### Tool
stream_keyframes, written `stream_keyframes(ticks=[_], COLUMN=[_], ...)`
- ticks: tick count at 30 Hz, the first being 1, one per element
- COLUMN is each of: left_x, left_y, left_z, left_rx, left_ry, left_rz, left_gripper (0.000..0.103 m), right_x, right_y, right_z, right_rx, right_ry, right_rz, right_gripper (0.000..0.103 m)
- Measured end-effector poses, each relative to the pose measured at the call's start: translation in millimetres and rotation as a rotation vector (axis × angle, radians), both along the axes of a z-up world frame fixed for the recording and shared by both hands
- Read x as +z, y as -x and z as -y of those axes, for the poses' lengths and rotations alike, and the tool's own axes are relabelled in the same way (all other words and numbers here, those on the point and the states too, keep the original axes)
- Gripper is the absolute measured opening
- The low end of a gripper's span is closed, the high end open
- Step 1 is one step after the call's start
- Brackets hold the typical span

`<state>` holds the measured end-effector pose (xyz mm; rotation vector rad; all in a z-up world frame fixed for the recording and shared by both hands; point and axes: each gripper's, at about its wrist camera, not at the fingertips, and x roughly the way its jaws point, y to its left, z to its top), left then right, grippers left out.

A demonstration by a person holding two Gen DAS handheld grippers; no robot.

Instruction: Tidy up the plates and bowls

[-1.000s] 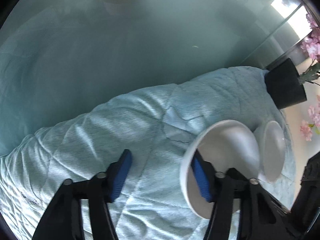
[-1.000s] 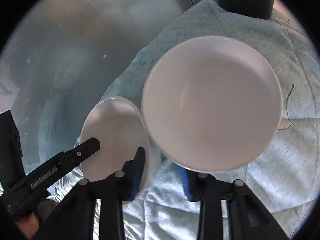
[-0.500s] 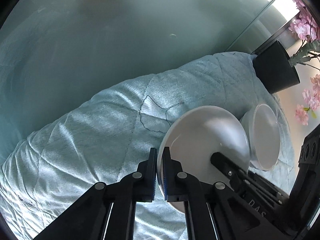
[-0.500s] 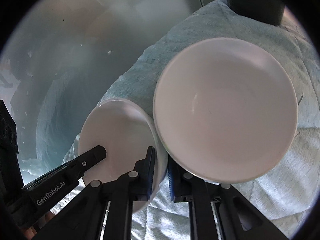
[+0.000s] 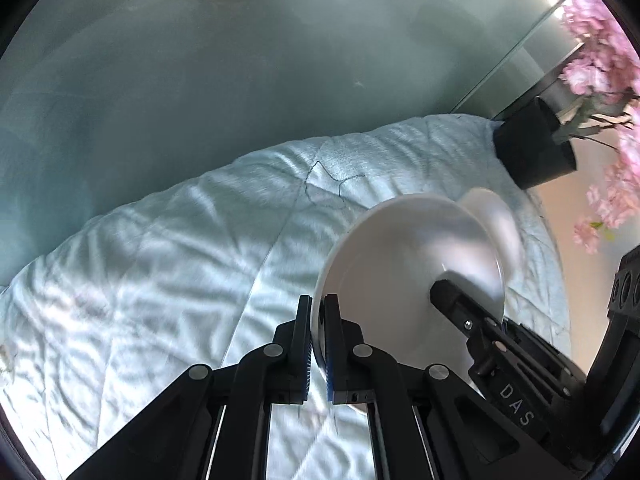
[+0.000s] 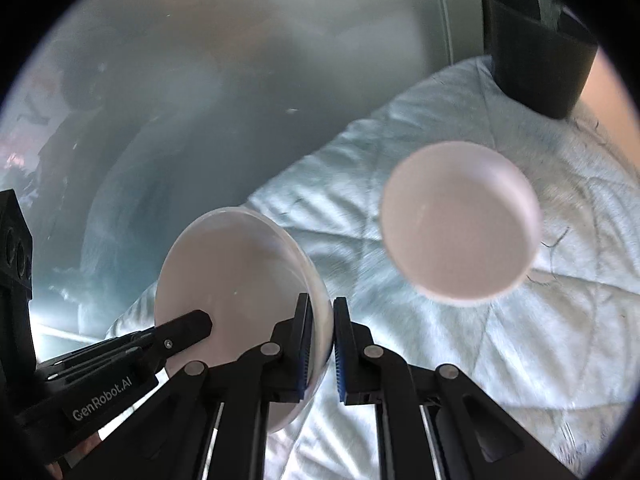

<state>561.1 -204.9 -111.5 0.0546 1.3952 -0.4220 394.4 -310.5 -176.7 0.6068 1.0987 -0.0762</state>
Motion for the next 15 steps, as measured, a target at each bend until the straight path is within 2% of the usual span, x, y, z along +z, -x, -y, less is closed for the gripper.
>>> stream_keyframes(ticks=[4,8,11,15], left_x=[46.1,96.1,125.4,154.4], left_y=[33.9,83.5,123.8,186.4], left_z=[-19.7,-36.8,-48.8,-55.2], left_rx=[0.017,0.019,0.038,0.065], left_ry=[0.005,0.003,0.014,0.023], left_rz=[0.029,0.082,0.112,0.148], left_gripper=[0.002,0.002,0.002,0.002], right_x=[31.2,74.8,107.5,133.1], right_y=[19.7,48.0,86.1,133.8], right_z=[-14.2,-30.4,-35.6,-40.2], right_rx=[0.049,0.107,0.153,0.199], right_ry=[-0.003,0.029,0.067,0.087], right_rz=[0.026,0.077,0.126,0.164], right_gripper=[0.009,0.009,0.009,0.009])
